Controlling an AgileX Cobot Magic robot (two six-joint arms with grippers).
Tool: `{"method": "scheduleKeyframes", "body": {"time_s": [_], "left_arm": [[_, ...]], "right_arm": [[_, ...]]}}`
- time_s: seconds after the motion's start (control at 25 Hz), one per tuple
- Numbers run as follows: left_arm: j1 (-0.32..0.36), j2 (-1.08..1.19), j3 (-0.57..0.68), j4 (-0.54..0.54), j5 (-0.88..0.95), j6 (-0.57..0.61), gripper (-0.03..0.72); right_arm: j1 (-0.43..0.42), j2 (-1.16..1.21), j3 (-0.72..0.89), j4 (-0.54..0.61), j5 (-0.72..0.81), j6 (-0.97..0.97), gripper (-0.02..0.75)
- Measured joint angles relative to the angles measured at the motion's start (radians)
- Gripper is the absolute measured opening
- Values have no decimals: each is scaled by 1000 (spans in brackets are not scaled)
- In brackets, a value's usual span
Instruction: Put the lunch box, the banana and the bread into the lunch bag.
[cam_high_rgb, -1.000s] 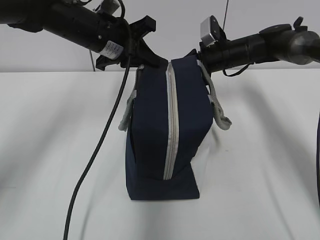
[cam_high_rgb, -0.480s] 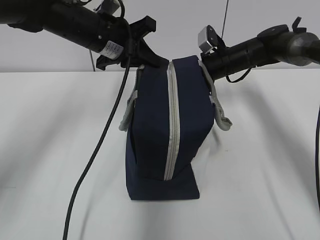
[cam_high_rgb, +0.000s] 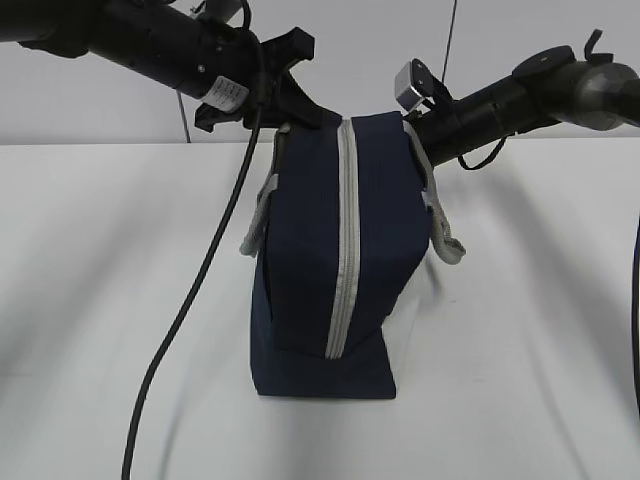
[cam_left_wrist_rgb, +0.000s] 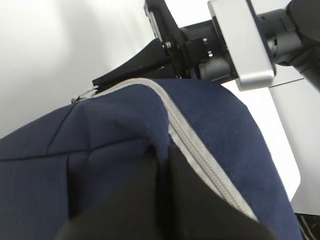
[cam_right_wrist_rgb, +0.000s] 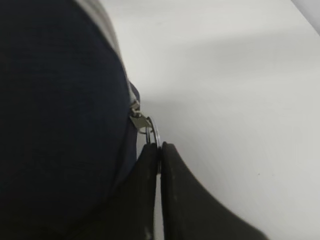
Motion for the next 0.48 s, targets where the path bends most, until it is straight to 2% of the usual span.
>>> {"method": "scheduleKeyframes", "body": {"time_s": [0.24, 0.32, 0.4, 0.48], "left_arm": [[0, 0, -4, 9, 10, 0, 8], [0, 0, -6, 22, 15, 1, 17], [0, -1, -7, 34, 22, 1, 69], [0, -3, -8, 42, 22, 3, 203]], "right_arm": [[0, 0, 0, 12, 0, 17, 0], [0, 0, 0, 46, -2, 45, 32], [-2, 0, 0, 87, -6, 65, 148], [-6, 0, -13, 122, -8, 73, 312]]}}
